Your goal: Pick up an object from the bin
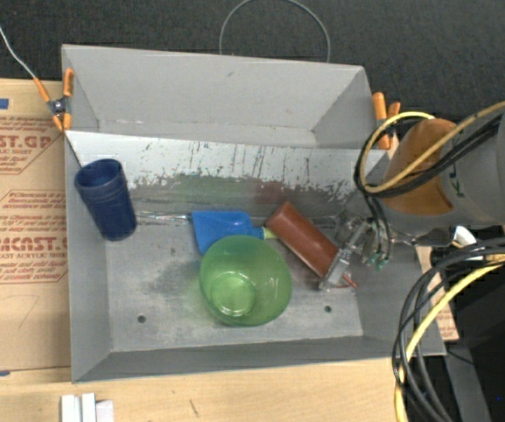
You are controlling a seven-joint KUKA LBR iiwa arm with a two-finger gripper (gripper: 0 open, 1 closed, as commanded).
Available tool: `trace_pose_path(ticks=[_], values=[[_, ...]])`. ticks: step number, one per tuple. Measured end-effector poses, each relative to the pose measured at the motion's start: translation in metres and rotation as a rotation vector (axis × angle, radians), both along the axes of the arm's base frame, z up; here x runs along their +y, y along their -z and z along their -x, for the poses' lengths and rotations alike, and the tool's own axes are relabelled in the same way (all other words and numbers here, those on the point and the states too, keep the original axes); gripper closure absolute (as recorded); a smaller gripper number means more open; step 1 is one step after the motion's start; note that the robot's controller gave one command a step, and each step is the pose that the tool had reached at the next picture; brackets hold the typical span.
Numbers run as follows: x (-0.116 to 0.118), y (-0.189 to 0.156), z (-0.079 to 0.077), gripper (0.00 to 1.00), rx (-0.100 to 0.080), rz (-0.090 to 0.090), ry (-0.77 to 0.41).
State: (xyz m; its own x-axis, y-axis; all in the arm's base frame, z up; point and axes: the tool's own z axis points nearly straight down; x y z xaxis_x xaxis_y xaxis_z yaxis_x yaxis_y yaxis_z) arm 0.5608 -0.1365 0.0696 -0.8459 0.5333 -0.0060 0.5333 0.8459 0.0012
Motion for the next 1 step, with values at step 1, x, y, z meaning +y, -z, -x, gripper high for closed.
trace_pose_path(ticks=[1], values=[[0.0015,-0.0014,0.0058,1.0,0.003,0.004,-0.212]])
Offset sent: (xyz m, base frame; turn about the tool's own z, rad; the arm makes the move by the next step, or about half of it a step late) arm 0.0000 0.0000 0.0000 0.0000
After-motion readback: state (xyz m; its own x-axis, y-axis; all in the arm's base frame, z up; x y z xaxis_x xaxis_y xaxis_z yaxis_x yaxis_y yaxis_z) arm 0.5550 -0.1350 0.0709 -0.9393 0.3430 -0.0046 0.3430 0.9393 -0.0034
